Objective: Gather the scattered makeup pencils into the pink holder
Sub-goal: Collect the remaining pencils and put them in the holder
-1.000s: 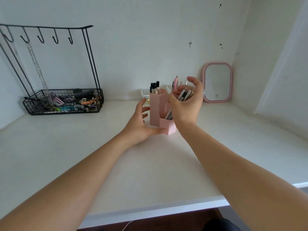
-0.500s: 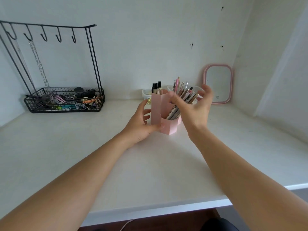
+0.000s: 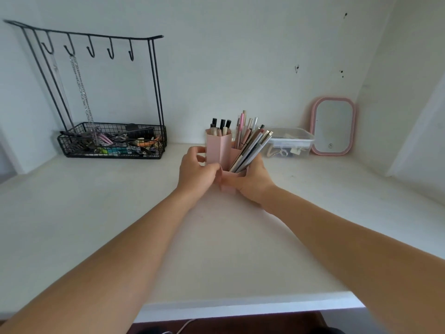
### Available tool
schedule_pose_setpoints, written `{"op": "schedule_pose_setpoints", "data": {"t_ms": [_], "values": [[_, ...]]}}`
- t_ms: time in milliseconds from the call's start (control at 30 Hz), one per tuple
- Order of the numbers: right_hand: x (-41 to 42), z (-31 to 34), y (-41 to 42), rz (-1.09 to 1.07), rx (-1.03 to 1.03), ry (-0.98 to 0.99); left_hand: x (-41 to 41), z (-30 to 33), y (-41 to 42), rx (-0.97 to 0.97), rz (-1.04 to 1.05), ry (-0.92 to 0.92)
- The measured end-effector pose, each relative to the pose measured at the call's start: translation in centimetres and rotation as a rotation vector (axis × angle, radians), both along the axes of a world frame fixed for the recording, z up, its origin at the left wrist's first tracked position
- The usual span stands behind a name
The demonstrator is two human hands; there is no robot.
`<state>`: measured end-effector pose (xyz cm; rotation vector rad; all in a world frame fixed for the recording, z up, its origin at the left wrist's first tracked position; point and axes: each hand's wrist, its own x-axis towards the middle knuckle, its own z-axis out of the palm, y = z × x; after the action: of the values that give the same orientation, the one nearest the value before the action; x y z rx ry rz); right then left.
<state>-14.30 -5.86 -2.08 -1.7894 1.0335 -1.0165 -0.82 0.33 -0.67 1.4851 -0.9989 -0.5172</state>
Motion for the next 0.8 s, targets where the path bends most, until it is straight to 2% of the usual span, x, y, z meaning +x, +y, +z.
{"op": "schedule_pose_setpoints", "data": {"t_ms": [267, 367, 533, 800], "values": [[7.1, 0.0, -0.6, 0.007, -0.052, -0.015, 4.2, -0.4, -0.5, -0.052, 0.275, 0.153], [8.5, 0.4, -0.9, -0.058, -0.061, 0.005, 4.9, -0.8, -1.4, -0.018, 0.202, 0.092], [9.5, 0.7, -3.0, -0.023, -0.054, 0.026, 7.8, 0.1, -2.8, 0.116, -0.001, -0.050], [11.9, 0.5, -6.8, -0.078, -0.142, 0.196, 11.2, -0.9, -6.7, 0.188, -0.050, -0.306]]}}
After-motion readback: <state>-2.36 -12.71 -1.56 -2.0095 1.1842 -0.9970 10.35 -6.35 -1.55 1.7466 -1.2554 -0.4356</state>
